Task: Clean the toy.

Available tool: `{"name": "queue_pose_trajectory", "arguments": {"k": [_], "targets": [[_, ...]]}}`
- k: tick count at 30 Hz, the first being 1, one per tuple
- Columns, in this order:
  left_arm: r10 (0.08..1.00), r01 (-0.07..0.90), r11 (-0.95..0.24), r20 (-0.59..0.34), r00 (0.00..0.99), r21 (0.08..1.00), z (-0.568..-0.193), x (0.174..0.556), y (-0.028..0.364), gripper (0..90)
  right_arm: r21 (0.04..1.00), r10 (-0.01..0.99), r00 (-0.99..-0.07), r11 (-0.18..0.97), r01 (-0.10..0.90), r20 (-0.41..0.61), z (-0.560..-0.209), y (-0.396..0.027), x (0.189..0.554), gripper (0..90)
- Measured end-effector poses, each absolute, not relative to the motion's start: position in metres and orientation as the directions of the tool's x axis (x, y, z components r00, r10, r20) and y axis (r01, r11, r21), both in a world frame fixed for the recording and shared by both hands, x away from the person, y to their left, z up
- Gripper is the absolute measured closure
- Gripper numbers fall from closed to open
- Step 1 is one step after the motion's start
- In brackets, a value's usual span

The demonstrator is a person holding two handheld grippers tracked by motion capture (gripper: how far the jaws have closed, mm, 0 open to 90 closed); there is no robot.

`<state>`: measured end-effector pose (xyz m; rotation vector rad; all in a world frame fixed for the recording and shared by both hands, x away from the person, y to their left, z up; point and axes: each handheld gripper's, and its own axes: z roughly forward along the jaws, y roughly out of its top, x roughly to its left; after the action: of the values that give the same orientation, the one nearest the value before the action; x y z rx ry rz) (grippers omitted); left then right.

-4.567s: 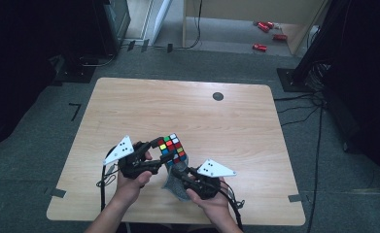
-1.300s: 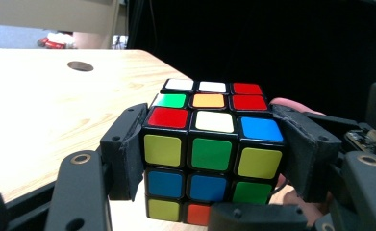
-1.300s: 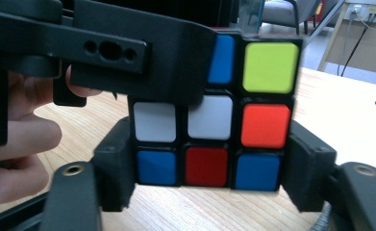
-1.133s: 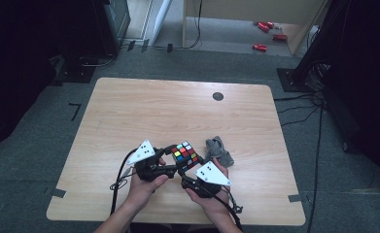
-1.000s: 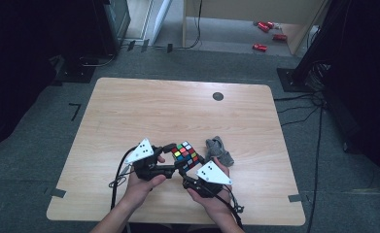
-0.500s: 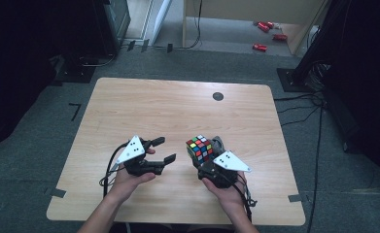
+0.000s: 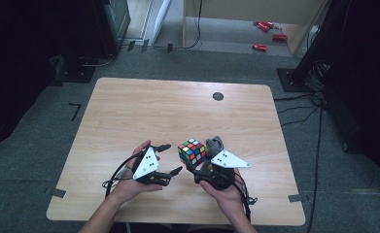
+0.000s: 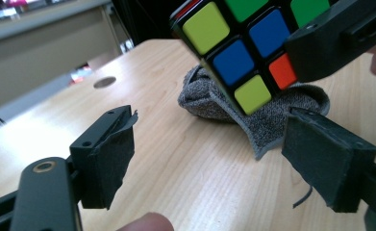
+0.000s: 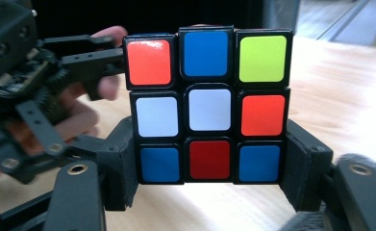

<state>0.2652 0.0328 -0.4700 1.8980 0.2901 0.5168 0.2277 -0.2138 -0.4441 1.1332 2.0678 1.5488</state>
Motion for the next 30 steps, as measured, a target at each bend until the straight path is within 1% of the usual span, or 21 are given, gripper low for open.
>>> {"name": "queue_pose_trajectory", "arguments": {"k": [6,13,17,20,23,26,27,29,30], "targets": [[0.415,-0.129,-0.399,0.304,0.858,0.908,-0.476,0.262,0.028,19.4,0.885,0.710,-0.666,0.130,0.446,0.231,-0.446,-0.203,0.226,34.4],[0.392,-0.217,-0.436,0.402,0.828,0.873,-0.479,0.257,0.023,17.7,0.852,0.707,-0.651,0.132,0.506,0.278,-0.449,-0.200,0.228,34.4],[0.371,-0.230,-0.441,0.410,0.833,0.868,-0.482,0.256,0.021,16.0,0.825,0.695,-0.645,0.134,0.550,0.317,-0.451,-0.198,0.230,34.4],[0.347,-0.237,-0.449,0.412,0.842,0.862,-0.483,0.255,0.019,16.9,0.799,0.683,-0.641,0.140,0.585,0.349,-0.453,-0.197,0.232,34.3],[0.336,-0.238,-0.449,0.410,0.848,0.861,-0.484,0.254,0.020,23.7,0.788,0.674,-0.637,0.132,0.602,0.374,-0.455,-0.198,0.233,34.0],[0.345,-0.223,-0.428,0.386,0.856,0.876,-0.484,0.255,0.023,31.5,0.780,0.653,-0.629,0.092,0.619,0.422,-0.454,-0.203,0.237,31.9],[0.356,-0.210,-0.422,0.374,0.856,0.882,-0.483,0.256,0.023,31.7,0.783,0.645,-0.631,0.079,0.616,0.431,-0.454,-0.205,0.238,31.8],[0.380,-0.183,-0.423,0.357,0.853,0.887,-0.483,0.258,0.026,32.0,0.792,0.643,-0.627,0.052,0.609,0.440,-0.452,-0.208,0.238,25.8],[0.393,-0.165,-0.424,0.345,0.852,0.891,-0.482,0.259,0.027,32.1,0.797,0.648,-0.624,0.043,0.603,0.437,-0.451,-0.210,0.238,24.6]]}}
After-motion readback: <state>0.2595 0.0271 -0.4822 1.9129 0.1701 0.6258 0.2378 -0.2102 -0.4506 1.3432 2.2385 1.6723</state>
